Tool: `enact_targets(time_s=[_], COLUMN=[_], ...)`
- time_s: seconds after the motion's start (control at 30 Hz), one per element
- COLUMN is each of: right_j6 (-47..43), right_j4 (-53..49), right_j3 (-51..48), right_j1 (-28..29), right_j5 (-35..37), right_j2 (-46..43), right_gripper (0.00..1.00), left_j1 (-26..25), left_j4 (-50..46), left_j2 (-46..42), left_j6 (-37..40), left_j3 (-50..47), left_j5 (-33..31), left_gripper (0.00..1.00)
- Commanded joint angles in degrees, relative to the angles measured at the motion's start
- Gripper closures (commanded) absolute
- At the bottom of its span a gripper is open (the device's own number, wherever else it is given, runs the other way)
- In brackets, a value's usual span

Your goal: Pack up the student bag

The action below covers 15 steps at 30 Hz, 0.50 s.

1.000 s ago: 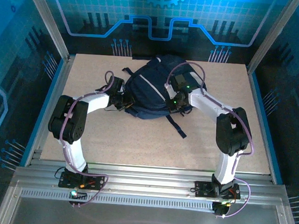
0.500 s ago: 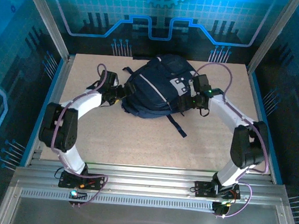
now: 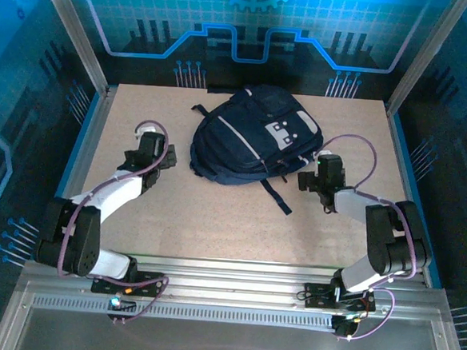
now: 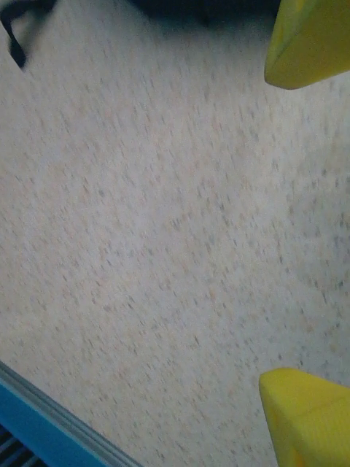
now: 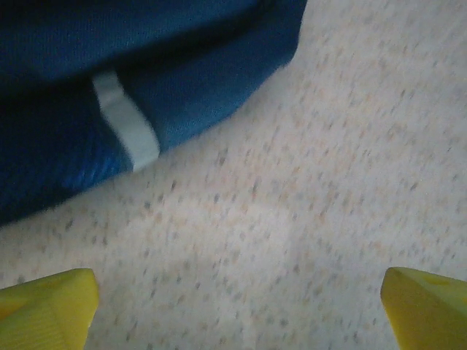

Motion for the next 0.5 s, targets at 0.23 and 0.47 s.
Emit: enact_targets(time_s=[0.23, 0.47], right_j6=[-0.23, -0.1], right_j4=[31.25, 29.84], right_j3=[-13.06, -12.75], right_j1=[-4.72, -4.53], right_j5=[-6.93, -6.59], right_j2=[-2.33, -2.7], right_gripper=[0.0, 0.0], left_j1=[4.29, 6.67], left_j4=[44.23, 60.27], left_j2=[4.85, 8.17], left_j6=[10.49, 9.68], left_j3=[-17.49, -24.93], left_j5=[7.13, 14.09], left_gripper=[0.01, 0.01])
